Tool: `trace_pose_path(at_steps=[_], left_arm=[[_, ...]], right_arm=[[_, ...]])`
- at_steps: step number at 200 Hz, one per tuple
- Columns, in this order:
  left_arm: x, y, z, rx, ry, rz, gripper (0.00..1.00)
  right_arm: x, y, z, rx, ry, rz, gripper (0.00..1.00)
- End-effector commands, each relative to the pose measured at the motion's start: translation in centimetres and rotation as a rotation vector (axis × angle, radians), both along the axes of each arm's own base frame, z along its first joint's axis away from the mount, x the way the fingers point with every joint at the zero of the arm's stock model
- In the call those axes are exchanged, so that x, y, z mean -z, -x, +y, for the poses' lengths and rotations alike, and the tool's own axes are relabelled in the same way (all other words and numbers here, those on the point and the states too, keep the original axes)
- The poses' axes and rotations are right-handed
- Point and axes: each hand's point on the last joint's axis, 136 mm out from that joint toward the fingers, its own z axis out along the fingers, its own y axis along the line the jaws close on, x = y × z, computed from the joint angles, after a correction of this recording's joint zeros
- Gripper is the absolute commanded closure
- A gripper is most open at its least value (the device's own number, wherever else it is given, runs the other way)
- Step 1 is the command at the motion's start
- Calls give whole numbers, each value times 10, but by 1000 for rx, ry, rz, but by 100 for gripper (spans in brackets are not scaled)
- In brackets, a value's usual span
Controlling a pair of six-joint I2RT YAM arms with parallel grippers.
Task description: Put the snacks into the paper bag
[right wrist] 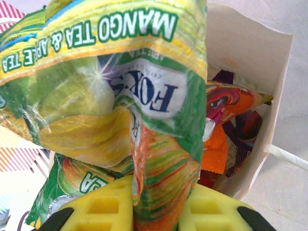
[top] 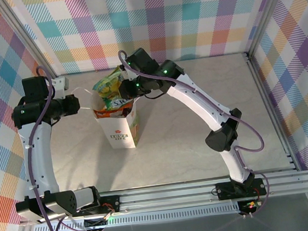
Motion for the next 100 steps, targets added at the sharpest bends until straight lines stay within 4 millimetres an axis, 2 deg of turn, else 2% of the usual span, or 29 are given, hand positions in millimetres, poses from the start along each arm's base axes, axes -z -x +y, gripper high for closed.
trace_pose_path(at_steps=[1, 51, 100], left_arm=[[-3, 2, 8, -15, -24, -19, 88], [-3, 3, 9, -20, -31, -22, 88], [-3, 3, 9, -23, -30, -23, 88]], right_arm=[[-12, 0, 9, -10, -39, -28, 92], [2, 1, 13, -14, -33, 16, 92], [1, 3, 23, -26, -57, 20, 92]])
